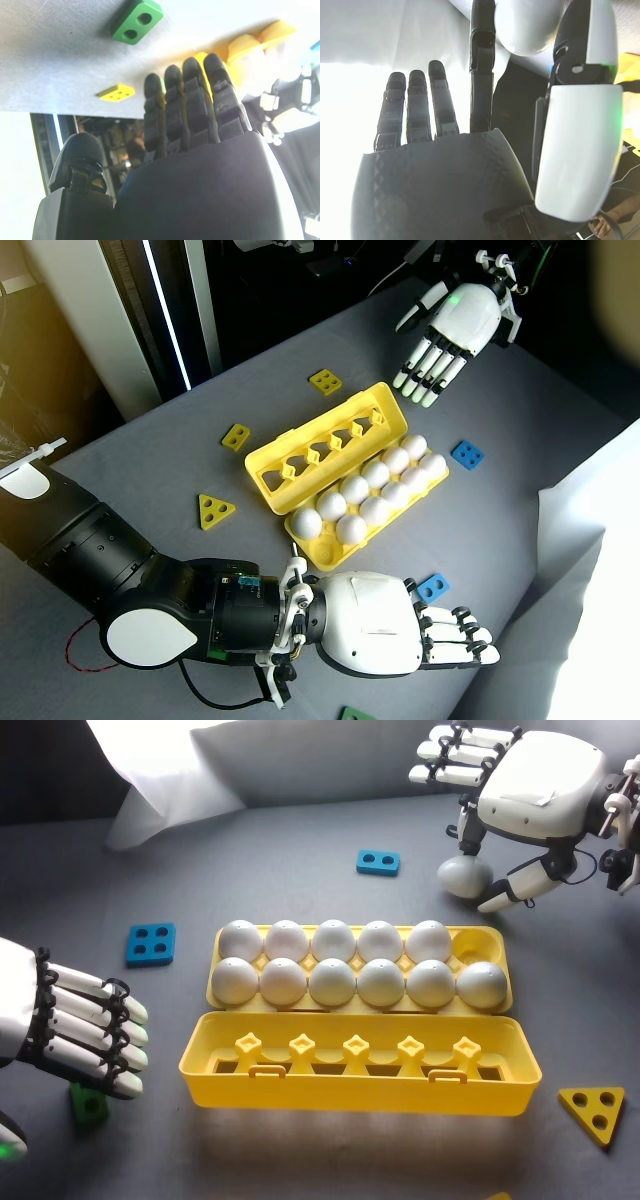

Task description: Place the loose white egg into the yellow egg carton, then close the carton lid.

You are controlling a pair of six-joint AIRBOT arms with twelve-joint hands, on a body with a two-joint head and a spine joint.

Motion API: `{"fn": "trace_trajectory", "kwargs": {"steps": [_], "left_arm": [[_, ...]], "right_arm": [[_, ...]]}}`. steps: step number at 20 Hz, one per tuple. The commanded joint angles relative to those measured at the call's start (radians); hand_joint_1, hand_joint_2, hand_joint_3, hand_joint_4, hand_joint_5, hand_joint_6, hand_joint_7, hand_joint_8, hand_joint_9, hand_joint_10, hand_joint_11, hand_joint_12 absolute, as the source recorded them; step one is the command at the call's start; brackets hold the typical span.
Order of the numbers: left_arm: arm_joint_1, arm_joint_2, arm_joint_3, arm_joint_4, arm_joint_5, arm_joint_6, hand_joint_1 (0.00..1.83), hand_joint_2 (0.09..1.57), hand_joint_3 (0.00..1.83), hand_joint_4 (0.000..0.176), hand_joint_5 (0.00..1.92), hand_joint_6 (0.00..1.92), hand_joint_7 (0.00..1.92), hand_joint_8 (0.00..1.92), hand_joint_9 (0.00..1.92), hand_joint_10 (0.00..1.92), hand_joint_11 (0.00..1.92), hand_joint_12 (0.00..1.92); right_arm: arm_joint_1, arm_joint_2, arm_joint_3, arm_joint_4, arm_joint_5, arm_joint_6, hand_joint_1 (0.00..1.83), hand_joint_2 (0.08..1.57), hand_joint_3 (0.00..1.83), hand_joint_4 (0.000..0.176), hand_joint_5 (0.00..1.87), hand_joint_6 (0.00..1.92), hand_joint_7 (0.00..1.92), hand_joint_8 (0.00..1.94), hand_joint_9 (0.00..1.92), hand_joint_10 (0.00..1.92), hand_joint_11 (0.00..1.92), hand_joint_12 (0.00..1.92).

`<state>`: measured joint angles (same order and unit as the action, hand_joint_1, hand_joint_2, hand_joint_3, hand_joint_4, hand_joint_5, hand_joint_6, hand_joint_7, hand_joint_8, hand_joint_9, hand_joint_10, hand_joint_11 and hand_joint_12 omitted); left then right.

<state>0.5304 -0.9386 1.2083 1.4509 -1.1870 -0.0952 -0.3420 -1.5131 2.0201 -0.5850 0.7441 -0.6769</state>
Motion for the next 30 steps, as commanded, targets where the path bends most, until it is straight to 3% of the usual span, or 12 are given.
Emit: {"fn": "trace_trajectory", "kwargs": {"steps": [1, 3, 10, 18, 26, 30], "left_arm": [[-0.005, 0.010, 0.008, -0.062, -0.053, -0.004, 0.00, 1.33, 0.00, 0.000, 0.31, 0.01, 0.26, 0.01, 0.20, 0.01, 0.00, 0.38], [-0.004, 0.011, 0.008, -0.062, -0.053, -0.004, 0.00, 1.33, 0.00, 0.000, 0.33, 0.01, 0.29, 0.01, 0.24, 0.01, 0.00, 0.46], [-0.002, 0.014, 0.005, -0.062, -0.049, -0.004, 0.00, 1.32, 0.00, 0.000, 0.28, 0.00, 0.24, 0.00, 0.18, 0.00, 0.00, 0.28], [-0.006, 0.018, 0.003, -0.062, -0.046, -0.004, 0.00, 1.32, 0.00, 0.000, 0.26, 0.00, 0.22, 0.00, 0.16, 0.00, 0.00, 0.29], [-0.014, 0.022, -0.003, -0.062, -0.046, -0.007, 0.00, 1.32, 0.00, 0.000, 0.33, 0.00, 0.29, 0.00, 0.24, 0.00, 0.00, 0.43], [-0.012, 0.023, -0.004, -0.063, -0.043, -0.007, 0.00, 1.32, 0.00, 0.000, 0.35, 0.00, 0.30, 0.00, 0.24, 0.00, 0.00, 0.43]], "right_arm": [[-0.003, 0.012, 0.006, 0.047, 0.084, 0.009, 1.11, 0.95, 0.00, 0.176, 1.46, 0.10, 0.19, 0.00, 0.00, 0.00, 0.00, 0.00], [-0.003, 0.012, 0.006, 0.047, 0.086, 0.019, 1.12, 0.95, 0.00, 0.176, 1.48, 0.09, 0.20, 0.00, 0.00, 0.00, 0.00, 0.00], [-0.003, 0.015, 0.006, 0.047, 0.093, 0.028, 1.12, 0.95, 0.00, 0.176, 1.48, 0.08, 0.23, 0.01, 0.00, 0.00, 0.00, 0.00], [0.019, 0.068, 0.001, 0.046, 0.111, 0.169, 1.12, 0.95, 0.00, 0.176, 1.49, 0.07, 0.24, 0.01, 0.01, 0.00, 0.00, 0.00], [0.061, 0.235, -0.270, 0.006, 0.135, 0.256, 1.12, 0.94, 0.00, 0.176, 1.49, 0.06, 0.25, 0.01, 0.01, 0.00, 0.00, 0.00], [0.053, 0.255, -0.303, 0.007, 0.132, 0.290, 1.12, 0.94, 0.00, 0.176, 1.49, 0.06, 0.26, 0.01, 0.02, 0.01, 0.00, 0.00]]}}
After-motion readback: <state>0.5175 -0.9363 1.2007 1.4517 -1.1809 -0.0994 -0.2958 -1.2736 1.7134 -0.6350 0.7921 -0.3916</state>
